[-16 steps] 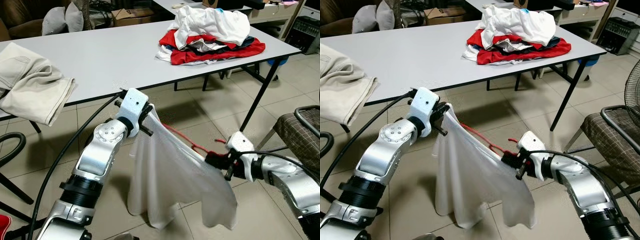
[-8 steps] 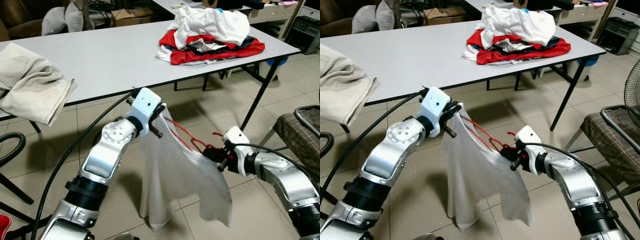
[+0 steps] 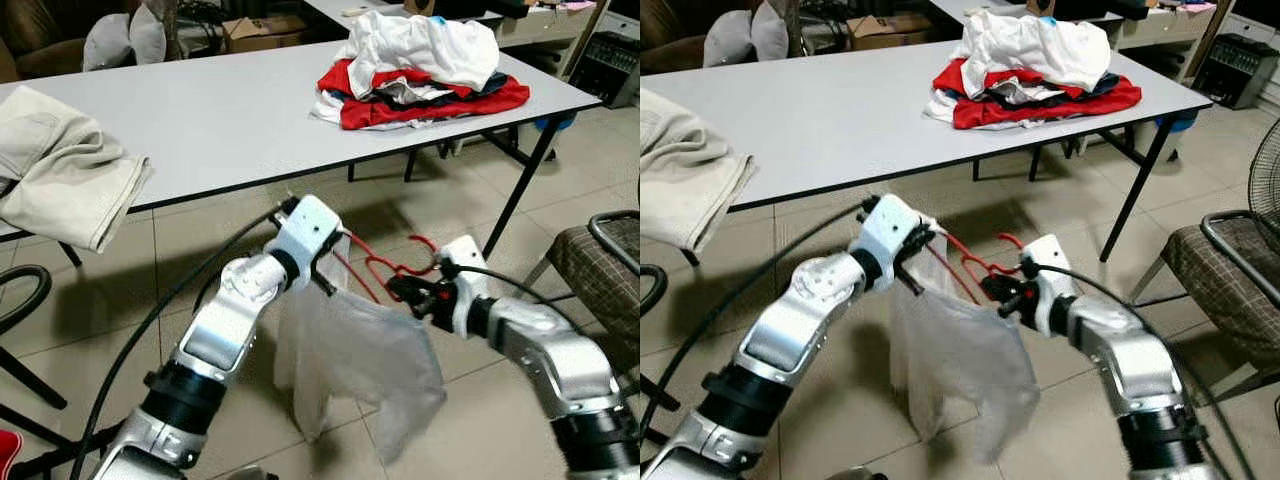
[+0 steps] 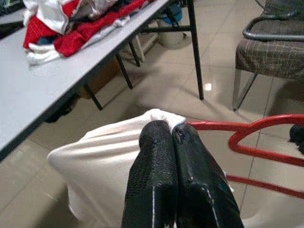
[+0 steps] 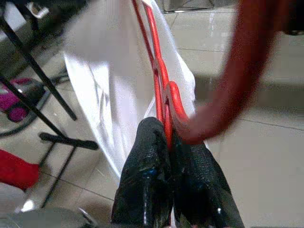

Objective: Hang hanger

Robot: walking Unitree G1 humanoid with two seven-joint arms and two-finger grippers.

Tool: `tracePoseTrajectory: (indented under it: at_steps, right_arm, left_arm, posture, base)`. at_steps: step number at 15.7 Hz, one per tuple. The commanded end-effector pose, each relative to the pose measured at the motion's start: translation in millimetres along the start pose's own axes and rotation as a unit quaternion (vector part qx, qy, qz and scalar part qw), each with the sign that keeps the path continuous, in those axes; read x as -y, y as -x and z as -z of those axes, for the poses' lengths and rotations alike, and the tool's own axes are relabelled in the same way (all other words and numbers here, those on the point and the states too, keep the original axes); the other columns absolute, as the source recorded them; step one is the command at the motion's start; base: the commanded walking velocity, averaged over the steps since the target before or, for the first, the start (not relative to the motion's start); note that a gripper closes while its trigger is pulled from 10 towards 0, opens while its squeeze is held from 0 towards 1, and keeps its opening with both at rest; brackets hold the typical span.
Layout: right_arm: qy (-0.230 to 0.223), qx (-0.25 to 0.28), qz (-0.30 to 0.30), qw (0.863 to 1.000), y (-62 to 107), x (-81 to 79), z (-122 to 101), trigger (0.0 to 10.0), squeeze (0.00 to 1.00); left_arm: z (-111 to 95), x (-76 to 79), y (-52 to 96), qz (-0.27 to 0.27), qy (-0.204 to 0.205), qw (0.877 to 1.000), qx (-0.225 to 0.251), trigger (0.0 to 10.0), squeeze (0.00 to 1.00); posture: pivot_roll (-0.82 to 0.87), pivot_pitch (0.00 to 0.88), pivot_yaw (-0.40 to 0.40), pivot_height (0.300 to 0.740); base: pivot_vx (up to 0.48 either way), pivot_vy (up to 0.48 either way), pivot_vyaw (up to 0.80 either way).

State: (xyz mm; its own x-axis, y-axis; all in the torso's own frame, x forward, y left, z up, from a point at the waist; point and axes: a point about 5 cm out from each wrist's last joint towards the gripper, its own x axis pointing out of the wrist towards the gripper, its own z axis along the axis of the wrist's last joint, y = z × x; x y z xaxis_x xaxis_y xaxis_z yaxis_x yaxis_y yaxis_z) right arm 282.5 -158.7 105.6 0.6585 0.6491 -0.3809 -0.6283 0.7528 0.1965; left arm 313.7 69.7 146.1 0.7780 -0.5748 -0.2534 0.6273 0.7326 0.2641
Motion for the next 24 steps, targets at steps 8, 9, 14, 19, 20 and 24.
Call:
tracePoseTrajectory:
  at_steps: [8,9,14,19,20,24]
  right_arm:
    - [0.001,-0.003,0.025,1.0,-2.3,-1.8,-1,10.0,0.0]
    - [0.003,-0.007,0.023,1.0,-3.9,-3.6,1,10.0,0.0]
    - [0.001,-0.001,0.022,1.0,-6.5,-4.4,-2,10.0,0.0]
    - [0.003,0.002,0.021,1.0,-8.7,-5.7,-2,10.0,0.0]
    - [0.003,0.003,0.022,1.0,-8.8,-5.0,-2,10.0,0.0]
    - [0.003,0.01,0.031,0.999,-8.8,-1.9,-4,10.0,0.0]
  left_arm:
    - [-18,-8.7,-5.1,-0.011,0.024,0.999,0.028,0.0,0.0]
    - [-22,-10.7,-7.1,-0.014,0.027,0.999,0.033,0.0,0.0]
    - [-25,-10.5,-7.9,-0.006,0.033,0.999,0.042,0.0,0.0]
    - [-32,-7.3,-9.5,0.023,0.073,0.995,0.058,10.0,1.0]
    - [-31,-6.4,-8.6,0.033,0.073,0.995,0.053,10.0,1.0]
    - [-21,-5.5,-6.0,0.046,0.05,0.998,0.016,10.0,1.0]
  posture:
    - [-0.13,0.0,0.035,0.74]
    - [-0.13,0.0,0.035,0.74]
    - [-0.12,0.0,0.045,0.74]
    - [-0.12,0.0,0.051,0.74]
    - [-0.12,0.0,0.053,0.74]
    - [-0.11,0.0,0.062,0.74]
  base:
    - [0.0,0.0,0.0]
    - [0.0,0.0,0.0]
    - [0.0,0.0,0.0]
    - [0.0,0.0,0.0]
    - [0.0,0.0,0.0]
    - [0.0,0.0,0.0]
